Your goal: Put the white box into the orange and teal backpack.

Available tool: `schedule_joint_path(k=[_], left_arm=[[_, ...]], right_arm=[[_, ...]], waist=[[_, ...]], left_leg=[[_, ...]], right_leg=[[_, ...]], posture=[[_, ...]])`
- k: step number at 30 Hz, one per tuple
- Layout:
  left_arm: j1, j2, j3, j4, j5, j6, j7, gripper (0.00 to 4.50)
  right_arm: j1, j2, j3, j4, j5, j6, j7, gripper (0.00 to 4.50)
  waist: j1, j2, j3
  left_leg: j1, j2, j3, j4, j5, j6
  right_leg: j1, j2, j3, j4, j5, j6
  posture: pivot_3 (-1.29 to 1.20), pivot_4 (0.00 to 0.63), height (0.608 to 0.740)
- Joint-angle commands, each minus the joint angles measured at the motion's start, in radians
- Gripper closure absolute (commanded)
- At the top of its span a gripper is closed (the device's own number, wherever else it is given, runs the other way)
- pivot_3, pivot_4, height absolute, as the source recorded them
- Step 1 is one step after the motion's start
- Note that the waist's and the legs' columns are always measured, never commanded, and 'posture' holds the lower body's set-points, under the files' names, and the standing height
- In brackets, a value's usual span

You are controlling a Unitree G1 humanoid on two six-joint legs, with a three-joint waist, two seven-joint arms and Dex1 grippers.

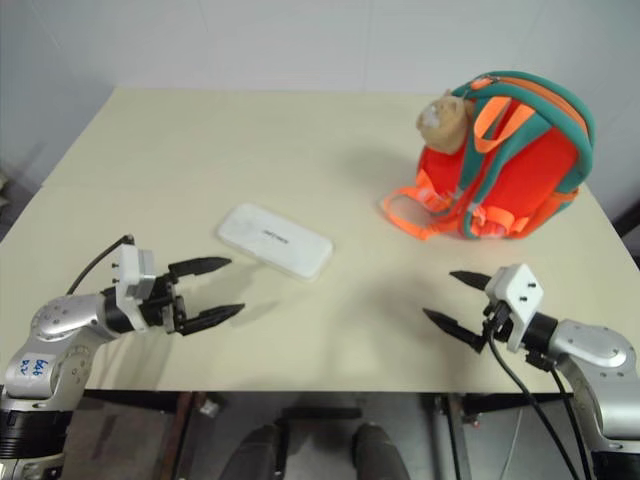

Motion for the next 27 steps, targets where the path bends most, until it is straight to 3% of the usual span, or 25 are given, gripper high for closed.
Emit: schedule_joint_path(k=[1,9,14,19,23,24,27], left_arm=[[-0.021,0.0,0.006,-0.016,-0.011,-0.007,0.002,0.0],[-0.032,0.0,0.006,-0.002,0.024,-0.028,0.029,0.0],[-0.041,0.048,0.073,0.117,0.065,-0.056,0.055,1.21],[-0.097,0.084,0.093,0.239,0.104,-0.109,0.065,2.84],[-0.234,0.09,0.073,0.444,0.203,-0.177,0.151,4.11],[-0.275,0.085,0.062,0.501,0.232,-0.189,0.181,4.38],[-0.378,0.059,0.038,0.634,0.289,-0.235,0.239,4.45]], right_arm=[[-0.033,-0.005,-0.014,-0.001,0.01,-0.003,0.0,0.07],[-0.16,0.054,0.1,0.032,-0.024,0.03,-0.032,0.07],[-0.284,0.186,0.271,0.046,-0.146,0.053,-0.148,1.31],[-0.401,0.281,0.356,0.118,-0.198,0.068,-0.186,3.07],[-0.515,0.372,0.417,0.246,-0.265,0.053,-0.232,4.45],[-0.537,0.391,0.43,0.277,-0.283,0.052,-0.242,4.5],[-0.584,0.433,0.45,0.351,-0.326,0.046,-0.274,4.5]], waist=[[0.0,0.0,0.0],[-0.004,0.0,0.0],[-0.013,0.0,0.0],[-0.011,0.0,0.0],[-0.004,0.0,0.0],[-0.003,0.0,0.0],[-0.001,0.0,0.0]], left_leg=[[0.0,0.0,0.0,0.0,0.0,0.0],[0.0,0.0,0.0,0.002,0.0,0.0],[0.0,0.001,0.0,0.002,0.0,0.0],[0.0,0.0,-0.001,0.003,0.001,-0.001],[0.0,-0.001,-0.001,0.003,0.001,0.0],[0.0,0.0,-0.002,0.004,0.001,-0.001],[0.0,0.0,-0.003,0.003,0.002,-0.001]], right_leg=[[0.0,0.0,0.0,0.0,0.0,0.0],[0.0,0.0,0.0,0.001,0.0,0.001],[-0.002,0.001,0.0,0.005,0.0,0.0],[-0.003,0.0,0.0,0.007,0.0,-0.001],[-0.003,0.0,-0.001,0.008,0.0,0.0],[-0.003,0.0,-0.001,0.009,0.0,0.0],[-0.003,0.001,-0.003,0.009,0.0,-0.001]], posture=[[0.0,0.15,0.74],[0.0,0.15,0.74],[0.0,0.15,0.74],[0.0,0.15,0.74],[0.0,0.15,0.74],[0.0,0.15,0.74],[0.0,0.15,0.74]])
